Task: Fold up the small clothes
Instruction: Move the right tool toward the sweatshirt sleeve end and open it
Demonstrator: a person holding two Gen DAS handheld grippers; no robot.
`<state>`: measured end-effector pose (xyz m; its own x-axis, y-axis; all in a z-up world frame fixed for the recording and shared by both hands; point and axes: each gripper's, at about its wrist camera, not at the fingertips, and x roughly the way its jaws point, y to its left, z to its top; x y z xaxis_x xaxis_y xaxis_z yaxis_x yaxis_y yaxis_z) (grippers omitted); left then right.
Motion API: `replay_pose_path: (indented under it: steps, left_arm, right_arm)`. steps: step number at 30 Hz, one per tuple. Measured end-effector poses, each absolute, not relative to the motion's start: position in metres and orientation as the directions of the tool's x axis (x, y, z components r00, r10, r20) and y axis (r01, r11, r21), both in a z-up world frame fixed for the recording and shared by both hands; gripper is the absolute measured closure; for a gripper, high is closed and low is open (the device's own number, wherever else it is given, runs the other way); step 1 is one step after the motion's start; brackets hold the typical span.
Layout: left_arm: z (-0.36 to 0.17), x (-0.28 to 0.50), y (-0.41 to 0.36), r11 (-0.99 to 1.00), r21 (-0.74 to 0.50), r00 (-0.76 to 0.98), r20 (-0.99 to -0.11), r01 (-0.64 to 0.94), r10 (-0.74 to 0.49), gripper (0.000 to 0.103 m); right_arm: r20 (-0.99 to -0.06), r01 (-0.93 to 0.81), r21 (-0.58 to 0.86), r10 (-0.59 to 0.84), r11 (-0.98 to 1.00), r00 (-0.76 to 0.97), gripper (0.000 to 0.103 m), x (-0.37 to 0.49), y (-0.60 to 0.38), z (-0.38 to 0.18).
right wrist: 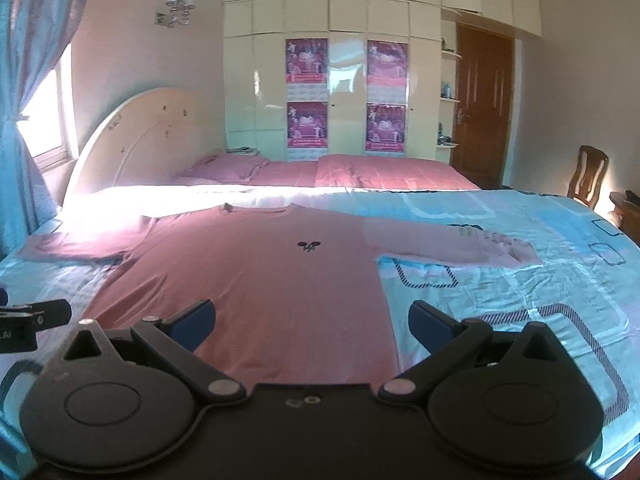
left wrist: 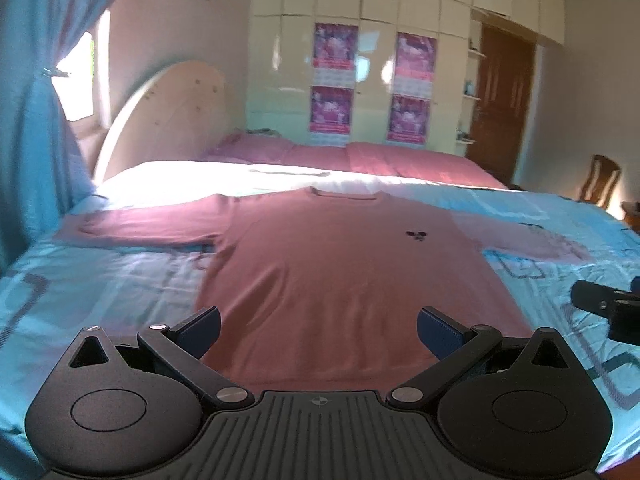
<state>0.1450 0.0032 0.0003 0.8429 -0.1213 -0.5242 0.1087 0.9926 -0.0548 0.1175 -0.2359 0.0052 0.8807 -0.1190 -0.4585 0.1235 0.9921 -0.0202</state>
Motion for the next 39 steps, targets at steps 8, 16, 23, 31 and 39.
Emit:
replay_pose_path:
  steps: [8, 16, 23, 31, 39]
  left_arm:
    - [-0.005, 0.201, 0.011, 0.971, -0.148, 0.825, -0.513, 0.188, -0.238, 0.000]
    - [-0.016, 0.235, -0.005, 0.962, -0.160, 0.806, -0.527, 0.219, -0.271, 0.000]
    - [-0.022, 0.256, -0.044, 0.960, -0.119, 0.812, -0.513, 0.255, -0.279, 0.000]
    - [-0.029, 0.299, -0.107, 0.967, -0.105, 0.817, -0.518, 0.231, -0.252, 0.000]
    - [-0.041, 0.352, -0.186, 0.978, -0.069, 0.791, -0.578, 0.195, -0.199, 0.000]
  right_arm:
    - [-0.450, 0.199, -0.023, -0.187, 0.980, 0.873, 0.001, 0.160, -0.238, 0.000]
    - [-0.450, 0.251, -0.031, -0.238, 0.967, 0.861, 0.001, 0.181, -0.252, -0.002]
    - [-0.452, 0.290, 0.001, -0.258, 0.957, 0.854, 0.009, 0.200, -0.296, -0.005]
    - [-0.463, 0.353, 0.051, -0.290, 0.934, 0.837, 0.029, 0.241, -0.384, -0.019]
    - [-0.503, 0.455, 0.138, -0.334, 0.880, 0.797, 0.046, 0.282, -0.508, -0.038]
